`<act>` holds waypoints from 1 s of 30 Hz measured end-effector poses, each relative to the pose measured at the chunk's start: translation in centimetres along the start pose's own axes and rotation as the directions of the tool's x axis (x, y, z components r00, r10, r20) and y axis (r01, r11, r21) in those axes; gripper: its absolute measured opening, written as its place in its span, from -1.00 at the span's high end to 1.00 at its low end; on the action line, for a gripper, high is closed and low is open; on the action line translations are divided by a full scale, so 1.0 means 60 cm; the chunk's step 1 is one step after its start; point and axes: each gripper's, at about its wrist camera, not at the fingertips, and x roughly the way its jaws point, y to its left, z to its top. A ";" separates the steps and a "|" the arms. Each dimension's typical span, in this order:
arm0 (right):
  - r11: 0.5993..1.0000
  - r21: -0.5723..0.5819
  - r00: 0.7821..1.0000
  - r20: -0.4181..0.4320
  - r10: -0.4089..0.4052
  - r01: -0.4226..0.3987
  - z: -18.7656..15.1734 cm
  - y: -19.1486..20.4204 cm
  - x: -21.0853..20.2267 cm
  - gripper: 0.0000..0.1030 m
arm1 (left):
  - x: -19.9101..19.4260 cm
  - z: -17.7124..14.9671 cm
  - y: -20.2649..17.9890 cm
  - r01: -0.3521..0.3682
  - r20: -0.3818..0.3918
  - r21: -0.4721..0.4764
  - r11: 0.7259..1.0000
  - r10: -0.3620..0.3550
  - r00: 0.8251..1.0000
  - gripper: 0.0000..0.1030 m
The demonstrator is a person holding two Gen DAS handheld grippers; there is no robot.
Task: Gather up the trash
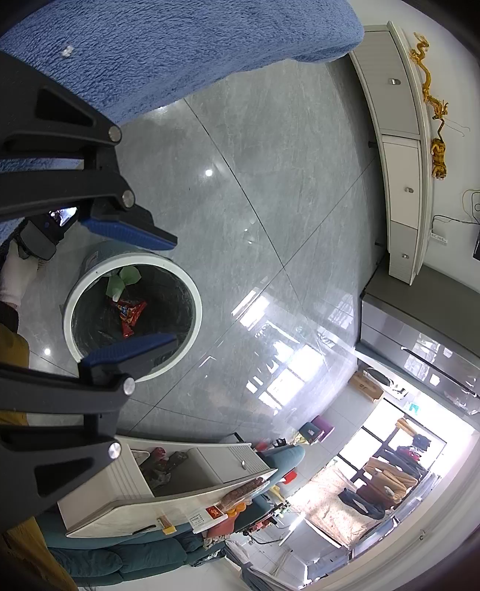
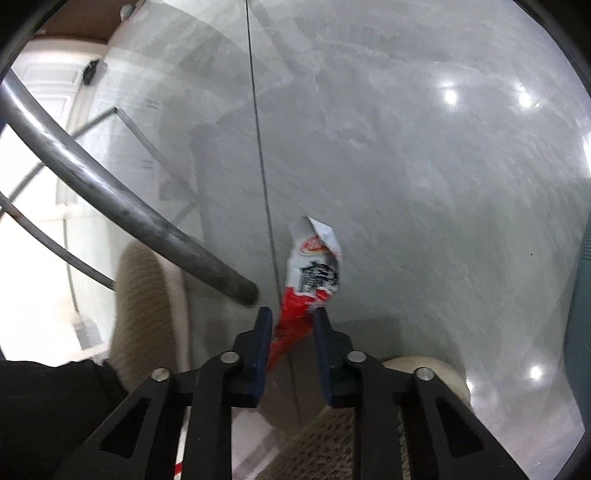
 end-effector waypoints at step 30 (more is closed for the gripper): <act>0.993 -0.098 0.879 0.476 -0.014 0.069 -0.052 0.063 -0.319 0.81 | -0.036 0.000 -0.016 -0.062 0.101 0.056 0.996 0.056 0.993 0.12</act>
